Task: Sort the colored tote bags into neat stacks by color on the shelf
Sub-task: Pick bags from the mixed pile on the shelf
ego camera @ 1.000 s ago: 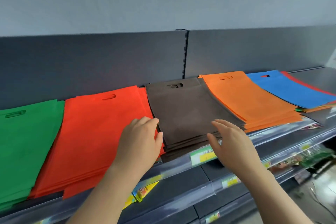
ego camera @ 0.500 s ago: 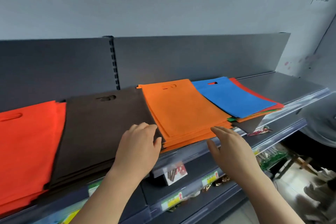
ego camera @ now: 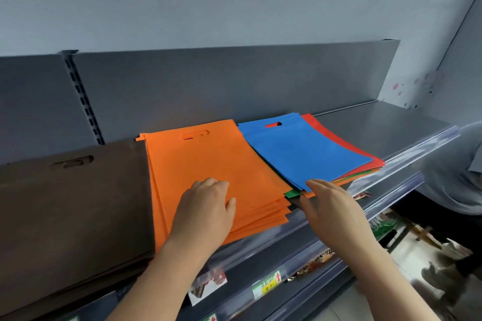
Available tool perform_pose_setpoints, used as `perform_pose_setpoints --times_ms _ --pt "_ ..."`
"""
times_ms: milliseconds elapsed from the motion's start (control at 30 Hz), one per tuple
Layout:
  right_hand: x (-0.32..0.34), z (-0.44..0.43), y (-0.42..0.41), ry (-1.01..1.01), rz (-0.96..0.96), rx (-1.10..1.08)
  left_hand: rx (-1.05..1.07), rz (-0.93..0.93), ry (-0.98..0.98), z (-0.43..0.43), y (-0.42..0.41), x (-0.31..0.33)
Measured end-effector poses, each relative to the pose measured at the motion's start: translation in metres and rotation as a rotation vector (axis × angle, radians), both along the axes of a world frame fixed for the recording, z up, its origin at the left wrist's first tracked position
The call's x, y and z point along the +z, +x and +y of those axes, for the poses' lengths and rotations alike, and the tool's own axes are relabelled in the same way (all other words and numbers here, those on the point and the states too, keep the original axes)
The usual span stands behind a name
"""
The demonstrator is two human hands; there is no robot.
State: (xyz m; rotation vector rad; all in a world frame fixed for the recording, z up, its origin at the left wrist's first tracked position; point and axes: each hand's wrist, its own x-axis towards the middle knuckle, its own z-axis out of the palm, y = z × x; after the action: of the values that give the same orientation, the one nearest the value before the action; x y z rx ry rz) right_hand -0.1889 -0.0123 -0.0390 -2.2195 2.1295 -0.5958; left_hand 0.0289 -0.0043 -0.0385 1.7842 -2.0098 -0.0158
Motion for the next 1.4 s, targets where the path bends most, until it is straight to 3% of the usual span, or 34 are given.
perform_pose_setpoints --times_ms 433,733,933,1067,1200,1400 --pt "-0.007 -0.108 -0.072 0.034 0.027 0.046 -0.012 0.009 0.038 -0.099 -0.081 -0.005" --pt "-0.033 -0.193 -0.134 0.184 0.161 0.115 0.233 0.061 0.204 -0.136 -0.129 -0.024" --pt "-0.039 -0.212 -0.158 0.124 0.191 0.165 0.360 0.107 0.244 -0.145 -0.154 -0.019" --pt "-0.041 -0.209 -0.162 0.043 0.208 0.226 0.348 0.271 0.126 -0.151 -0.172 -0.014" --pt "-0.045 -0.210 -0.170 -0.009 0.056 0.372 0.346 0.365 0.047 -0.156 -0.179 -0.010" --pt "-0.042 -0.218 -0.181 0.078 0.021 0.254 0.473 0.389 -0.026 -0.147 -0.165 -0.011"
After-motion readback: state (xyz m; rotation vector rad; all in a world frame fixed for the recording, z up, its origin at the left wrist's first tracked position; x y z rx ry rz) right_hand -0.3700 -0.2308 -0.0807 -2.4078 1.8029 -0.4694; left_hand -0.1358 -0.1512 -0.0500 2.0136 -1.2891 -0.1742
